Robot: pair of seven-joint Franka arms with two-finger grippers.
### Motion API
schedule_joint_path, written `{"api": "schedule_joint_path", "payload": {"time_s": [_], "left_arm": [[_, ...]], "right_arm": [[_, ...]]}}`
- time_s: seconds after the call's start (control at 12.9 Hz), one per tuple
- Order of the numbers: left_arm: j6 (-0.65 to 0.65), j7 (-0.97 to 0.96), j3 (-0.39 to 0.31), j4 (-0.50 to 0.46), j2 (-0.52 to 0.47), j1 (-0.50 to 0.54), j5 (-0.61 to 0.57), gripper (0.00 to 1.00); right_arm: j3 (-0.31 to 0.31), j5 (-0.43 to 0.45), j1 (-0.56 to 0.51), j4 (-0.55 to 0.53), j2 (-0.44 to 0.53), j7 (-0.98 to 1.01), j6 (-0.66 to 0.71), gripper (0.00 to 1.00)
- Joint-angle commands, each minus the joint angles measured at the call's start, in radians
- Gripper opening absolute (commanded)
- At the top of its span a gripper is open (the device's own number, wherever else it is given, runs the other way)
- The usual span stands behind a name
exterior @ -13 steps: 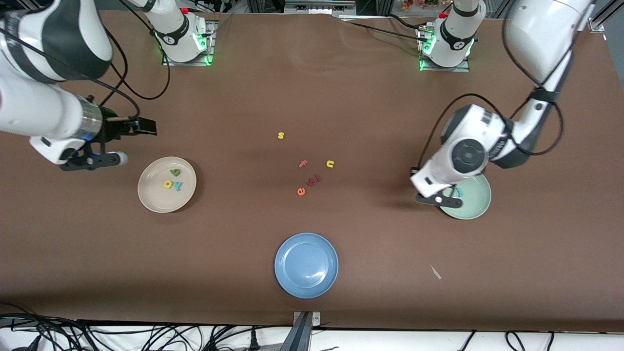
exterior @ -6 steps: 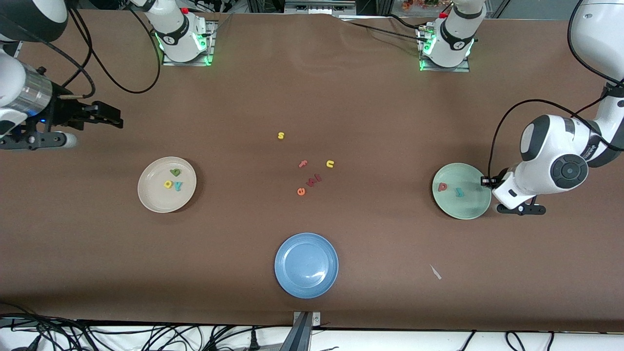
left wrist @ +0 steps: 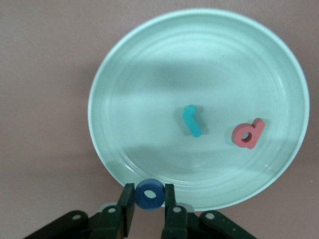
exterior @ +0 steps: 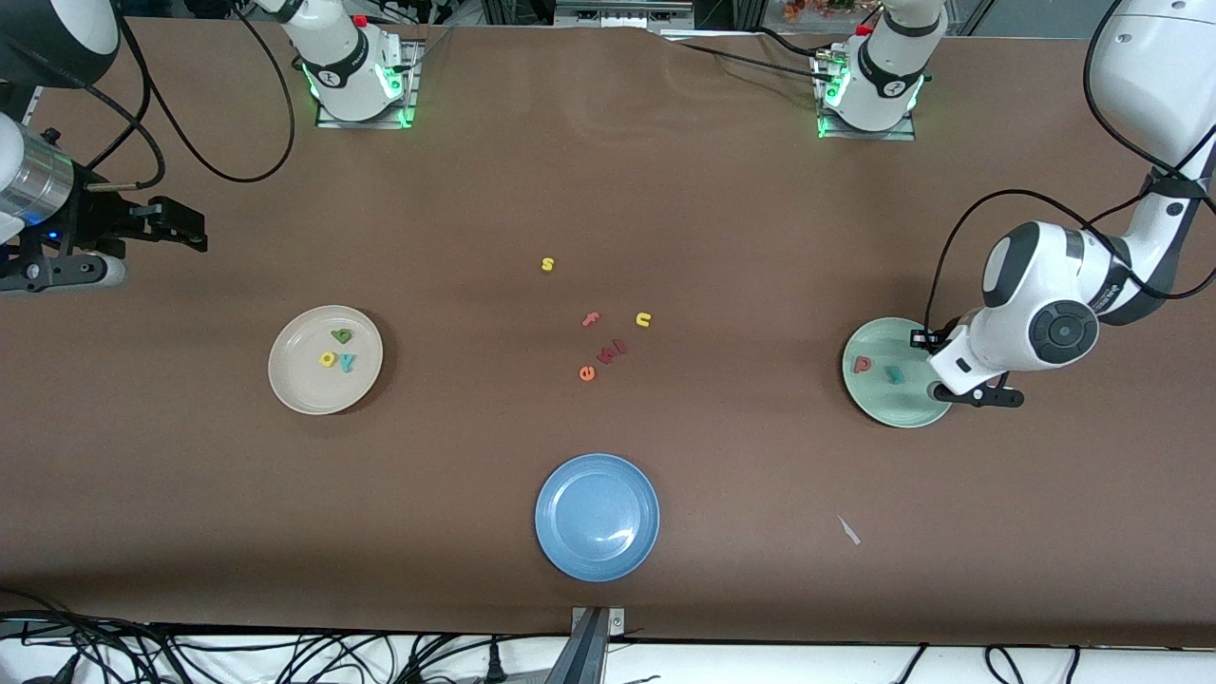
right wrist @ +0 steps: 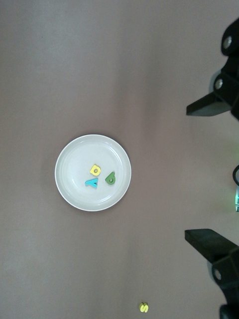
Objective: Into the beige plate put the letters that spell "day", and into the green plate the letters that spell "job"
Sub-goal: 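Lower the left gripper and release the blue o onto the green plate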
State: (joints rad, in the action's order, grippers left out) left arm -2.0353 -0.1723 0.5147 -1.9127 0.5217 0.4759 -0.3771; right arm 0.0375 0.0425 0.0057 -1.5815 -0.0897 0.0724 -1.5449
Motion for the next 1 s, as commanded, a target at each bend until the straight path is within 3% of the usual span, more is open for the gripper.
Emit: {"api": "schedule_joint_path", "payload": {"time_s": [0.0,0.08,0.15,0.23,0.31,0.7,0.93], "left_arm": [[0.000,-0.006,0.004,-0.015,0.017,0.000,-0.020,0.00],[0.000,-0.009,0.004,-0.014,0.018,-0.003,-0.020,0.03],[-0.002,-0.010,0.005,-0.011,0.018,-0.013,-0.020,0.19],[-0.005,-0.010,0.004,-0.006,0.026,-0.020,-0.020,0.77],[-0.014,-0.010,0.005,0.000,0.037,-0.016,-0.022,1.00],[-0.011,0.002,0.008,0.073,0.009,-0.025,-0.020,1.00],[0.054,-0.001,0.073,0.180,-0.034,-0.017,-0.019,1.00]], "right_arm": [[0.021,-0.023,-0.024,-0.031,0.036,-0.016,-0.011,1.00],[0.021,-0.024,-0.029,-0.032,0.036,-0.017,-0.009,1.00],[0.021,-0.024,-0.038,-0.032,0.036,-0.020,-0.006,1.00],[0.021,-0.024,-0.041,-0.034,0.038,-0.032,-0.009,1.00],[0.022,-0.026,-0.049,-0.041,0.042,-0.048,-0.012,1.00],[0.024,-0.053,-0.053,-0.063,0.053,-0.052,-0.050,1.00],[0.062,-0.052,-0.084,-0.089,0.073,-0.052,-0.081,1.00]]}}
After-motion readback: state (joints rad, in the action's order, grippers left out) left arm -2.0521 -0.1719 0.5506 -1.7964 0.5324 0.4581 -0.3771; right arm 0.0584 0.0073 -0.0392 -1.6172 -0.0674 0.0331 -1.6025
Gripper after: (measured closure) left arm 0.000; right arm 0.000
